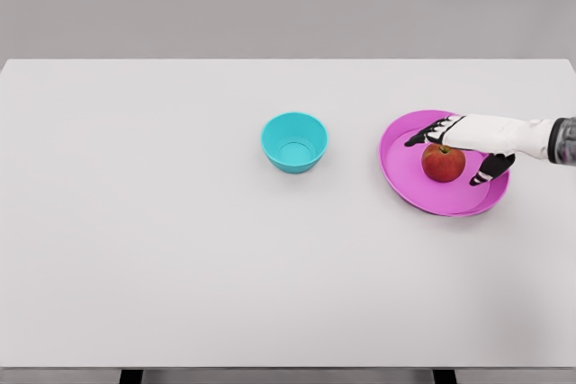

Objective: Put the apple from the pink plate into the blue bowl with your right arm

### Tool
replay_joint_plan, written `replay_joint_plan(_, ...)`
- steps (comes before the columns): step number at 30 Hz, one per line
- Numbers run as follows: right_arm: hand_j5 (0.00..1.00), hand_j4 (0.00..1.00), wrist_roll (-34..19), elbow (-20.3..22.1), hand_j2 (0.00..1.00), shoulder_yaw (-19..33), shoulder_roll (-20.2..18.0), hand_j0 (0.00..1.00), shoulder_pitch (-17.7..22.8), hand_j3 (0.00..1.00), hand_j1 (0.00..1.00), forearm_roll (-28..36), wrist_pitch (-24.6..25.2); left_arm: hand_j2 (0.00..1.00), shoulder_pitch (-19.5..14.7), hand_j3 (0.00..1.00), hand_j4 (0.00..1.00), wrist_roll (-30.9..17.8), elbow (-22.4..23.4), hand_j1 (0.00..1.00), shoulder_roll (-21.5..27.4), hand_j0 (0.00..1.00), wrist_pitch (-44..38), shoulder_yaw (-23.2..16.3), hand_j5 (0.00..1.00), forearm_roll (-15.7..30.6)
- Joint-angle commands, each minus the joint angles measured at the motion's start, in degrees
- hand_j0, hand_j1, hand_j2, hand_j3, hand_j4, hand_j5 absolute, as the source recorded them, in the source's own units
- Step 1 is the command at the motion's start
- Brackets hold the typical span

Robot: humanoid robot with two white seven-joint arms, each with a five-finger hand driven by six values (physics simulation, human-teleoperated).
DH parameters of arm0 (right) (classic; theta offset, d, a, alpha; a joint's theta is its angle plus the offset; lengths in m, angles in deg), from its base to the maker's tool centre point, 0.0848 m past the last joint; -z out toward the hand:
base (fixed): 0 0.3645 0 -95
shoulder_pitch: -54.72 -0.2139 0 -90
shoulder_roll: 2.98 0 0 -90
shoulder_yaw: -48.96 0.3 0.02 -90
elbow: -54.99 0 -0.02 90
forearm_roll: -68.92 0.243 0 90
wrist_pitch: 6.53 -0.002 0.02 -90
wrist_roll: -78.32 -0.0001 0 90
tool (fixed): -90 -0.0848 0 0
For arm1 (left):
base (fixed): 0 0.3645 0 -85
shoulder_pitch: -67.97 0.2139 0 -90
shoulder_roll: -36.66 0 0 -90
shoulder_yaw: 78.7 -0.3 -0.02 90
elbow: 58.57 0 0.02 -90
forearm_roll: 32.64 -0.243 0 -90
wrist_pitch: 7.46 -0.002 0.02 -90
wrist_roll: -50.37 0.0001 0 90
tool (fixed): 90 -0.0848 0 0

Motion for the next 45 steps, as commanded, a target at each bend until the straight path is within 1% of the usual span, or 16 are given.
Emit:
replay_joint_plan(1, 1.00, 1.00, 0.0, -1.3, 1.00, -0.1, 0.1, 1.00, 0.0, 1.00, 1.00, 0.2, 0.1, 1.00, 0.0, 1.00, 1.00, 0.0, 0.0, 1.00, 0.0, 1.00, -0.1, 0.0, 1.00, 0.0)
replay_joint_plan(5, 1.00, 1.00, 0.0, -2.1, 1.00, -1.0, 0.7, 1.00, -0.4, 1.00, 1.00, 0.2, 0.1, 1.00, 0.0, 1.00, 1.00, 0.0, 0.0, 1.00, 0.0, 1.00, 0.0, 0.0, 1.00, 0.0)
replay_joint_plan(14, 1.00, 1.00, 0.0, -2.3, 1.00, -2.9, 1.5, 1.00, -1.2, 1.00, 1.00, 0.2, 0.1, 1.00, 0.0, 1.00, 1.00, 0.0, 0.0, 1.00, 0.0, 1.00, 0.0, 0.0, 1.00, 0.0)
replay_joint_plan(15, 0.98, 0.98, 0.0, -2.3, 0.98, -3.0, 1.5, 0.98, -1.2, 0.98, 0.98, 0.2, 0.1, 1.00, 0.0, 1.00, 1.00, 0.0, 0.0, 1.00, 0.0, 1.00, 0.0, 0.0, 1.00, 0.0)
replay_joint_plan(17, 0.80, 0.80, 0.0, -2.3, 0.80, -3.0, 1.5, 0.80, -1.2, 0.80, 0.80, 0.2, 0.1, 1.00, 0.0, 1.00, 1.00, 0.0, 0.0, 1.00, 0.0, 1.00, 0.0, 0.0, 1.00, 0.0)
replay_joint_plan(18, 0.74, 0.74, 0.0, -2.3, 0.74, -3.0, 1.5, 0.74, -1.2, 0.74, 0.74, 0.2, 0.1, 1.00, 0.0, 1.00, 1.00, 0.0, 0.0, 1.00, 0.0, 1.00, -0.1, 0.0, 1.00, 0.0)
replay_joint_plan(19, 0.73, 0.73, 0.0, -2.3, 0.73, -3.0, 1.5, 0.73, -1.2, 0.73, 0.73, 0.2, 0.1, 1.00, 0.0, 1.00, 1.00, 0.0, 0.0, 1.00, 0.0, 1.00, 0.0, 0.0, 1.00, 0.0)
replay_joint_plan(20, 0.67, 0.67, 0.0, -2.3, 0.67, -3.0, 1.5, 0.67, -1.2, 0.67, 0.67, 0.2, 0.1, 1.00, 0.0, 1.00, 1.00, 0.0, 0.0, 1.00, 0.0, 1.00, -0.1, 0.0, 1.00, 0.0)
replay_joint_plan(22, 0.64, 0.64, 0.0, -2.3, 0.64, -3.0, 1.5, 0.64, -1.2, 0.64, 0.64, 0.2, 0.1, 1.00, 0.0, 1.00, 1.00, 0.0, 0.0, 1.00, 0.0, 1.00, 0.0, 0.0, 1.00, 0.0)
replay_joint_plan(30, 0.65, 0.65, 0.0, -2.2, 0.65, -3.0, 1.4, 0.65, -1.3, 0.65, 0.65, 0.2, 0.1, 1.00, 0.0, 1.00, 1.00, 0.0, 0.0, 1.00, 0.0, 1.00, 0.0, 0.0, 1.00, 0.0)
replay_joint_plan(31, 0.72, 0.72, 0.0, -2.3, 0.72, -3.0, 1.4, 0.72, -1.2, 0.72, 0.72, 0.2, 0.1, 1.00, 0.0, 1.00, 1.00, 0.0, 0.0, 1.00, 0.0, 1.00, 0.0, 0.0, 1.00, 0.0)
replay_joint_plan(32, 0.93, 0.93, 0.0, -2.3, 0.93, -3.0, 1.4, 0.93, -1.2, 0.93, 0.93, 0.2, 0.1, 1.00, 0.0, 1.00, 1.00, 0.0, 0.0, 1.00, 0.0, 1.00, 0.0, 0.0, 1.00, 0.0)
replay_joint_plan(33, 1.00, 1.00, 0.0, -2.3, 1.00, -3.0, 1.5, 1.00, -1.2, 1.00, 1.00, 0.2, 0.1, 1.00, 0.0, 1.00, 1.00, 0.0, 0.0, 1.00, 0.0, 1.00, 0.0, 0.0, 1.00, 0.0)
replay_joint_plan(44, 1.00, 1.00, 0.0, -3.3, 1.00, -2.9, 1.5, 1.00, -1.8, 1.00, 1.00, 0.2, 0.1, 1.00, 0.0, 1.00, 1.00, 0.0, 0.0, 1.00, 0.0, 1.00, 0.0, 0.0, 1.00, 0.0)
replay_joint_plan(45, 0.93, 0.93, 0.0, -3.4, 0.93, -2.9, 1.5, 0.93, -1.8, 0.93, 0.93, 0.2, 0.1, 1.00, 0.0, 1.00, 1.00, 0.0, 0.0, 1.00, 0.0, 1.00, 0.0, 0.0, 1.00, 0.0)
